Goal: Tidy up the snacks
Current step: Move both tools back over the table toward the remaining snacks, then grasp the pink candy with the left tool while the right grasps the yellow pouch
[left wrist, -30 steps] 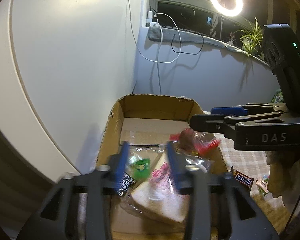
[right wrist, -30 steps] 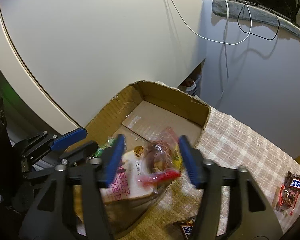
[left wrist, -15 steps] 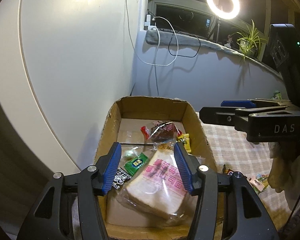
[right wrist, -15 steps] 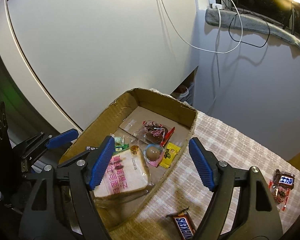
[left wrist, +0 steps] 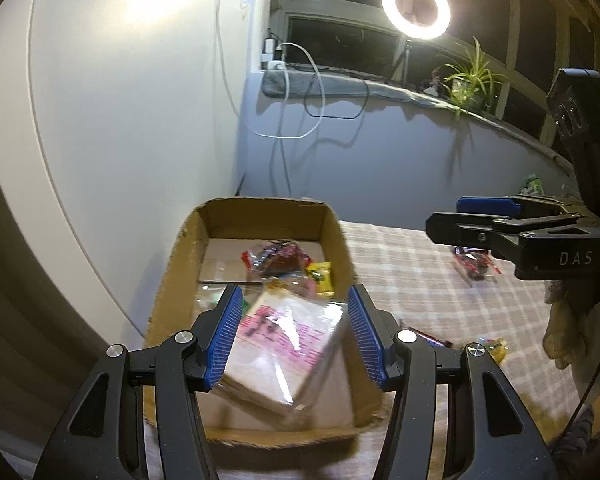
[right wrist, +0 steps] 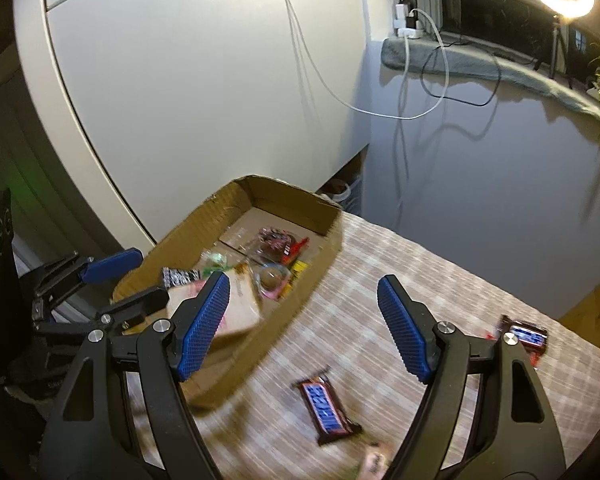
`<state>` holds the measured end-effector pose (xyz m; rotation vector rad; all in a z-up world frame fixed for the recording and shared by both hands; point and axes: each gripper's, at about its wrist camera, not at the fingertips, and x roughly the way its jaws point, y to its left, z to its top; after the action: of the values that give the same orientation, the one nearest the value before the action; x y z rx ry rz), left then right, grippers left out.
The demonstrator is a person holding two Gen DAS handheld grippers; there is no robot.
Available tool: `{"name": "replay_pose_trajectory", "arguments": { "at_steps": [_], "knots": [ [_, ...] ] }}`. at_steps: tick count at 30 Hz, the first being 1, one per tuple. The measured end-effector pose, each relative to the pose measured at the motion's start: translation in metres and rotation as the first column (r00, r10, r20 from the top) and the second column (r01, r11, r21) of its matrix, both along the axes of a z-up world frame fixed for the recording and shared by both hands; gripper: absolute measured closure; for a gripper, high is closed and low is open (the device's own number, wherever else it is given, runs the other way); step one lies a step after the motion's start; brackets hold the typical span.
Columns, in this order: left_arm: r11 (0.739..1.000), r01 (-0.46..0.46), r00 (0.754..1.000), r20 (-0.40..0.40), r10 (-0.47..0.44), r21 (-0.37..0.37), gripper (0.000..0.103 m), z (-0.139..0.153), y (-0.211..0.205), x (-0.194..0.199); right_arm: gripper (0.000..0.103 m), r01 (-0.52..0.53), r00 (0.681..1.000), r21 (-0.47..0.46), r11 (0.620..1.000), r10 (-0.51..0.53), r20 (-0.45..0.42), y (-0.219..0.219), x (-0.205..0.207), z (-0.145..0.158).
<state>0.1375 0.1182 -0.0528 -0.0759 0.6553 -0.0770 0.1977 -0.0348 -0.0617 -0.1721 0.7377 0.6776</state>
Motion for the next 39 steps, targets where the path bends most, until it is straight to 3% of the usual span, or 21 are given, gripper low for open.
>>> {"name": "replay_pose_trajectory", "arguments": {
  "at_steps": [9,19,24,26,29,39],
  "knots": [
    [0.997,0.080,0.997,-0.005,-0.080,0.003,0.049,0.001,-0.039,-0.012,0.024,0.023,1.000,-0.073,0.997,-0.023,0.007,-0.058,-0.029,-0.003],
    [0.985,0.174,0.984,-0.041,-0.174,-0.002,0.049,-0.011,-0.085,-0.021,0.024,0.123,0.986,-0.130,0.984,-0.136,-0.100,-0.125,-0.040,-0.046],
    [0.975,0.220,0.972,-0.077,-0.220,-0.006,0.051,-0.024,-0.108,-0.022,0.050,0.171,0.960,-0.091,0.981,-0.187,-0.210,-0.150,-0.036,-0.070],
    [0.970,0.244,0.965,-0.095,-0.244,-0.010,0.056,-0.030,-0.119,-0.022,0.051,0.179,0.948,-0.064,0.982,-0.189,-0.258,-0.155,-0.035,-0.079],
    [0.958,0.286,0.950,-0.127,-0.286,-0.017,0.063,-0.040,-0.134,-0.021,0.064,0.177,0.935,-0.029,0.984,-0.177,-0.308,-0.157,-0.036,-0.090],
    [0.940,0.338,0.917,-0.207,-0.342,-0.058,0.066,-0.070,-0.160,-0.009,0.069,0.158,0.912,0.002,0.987,-0.146,-0.382,-0.148,-0.033,-0.117]
  ]
}}
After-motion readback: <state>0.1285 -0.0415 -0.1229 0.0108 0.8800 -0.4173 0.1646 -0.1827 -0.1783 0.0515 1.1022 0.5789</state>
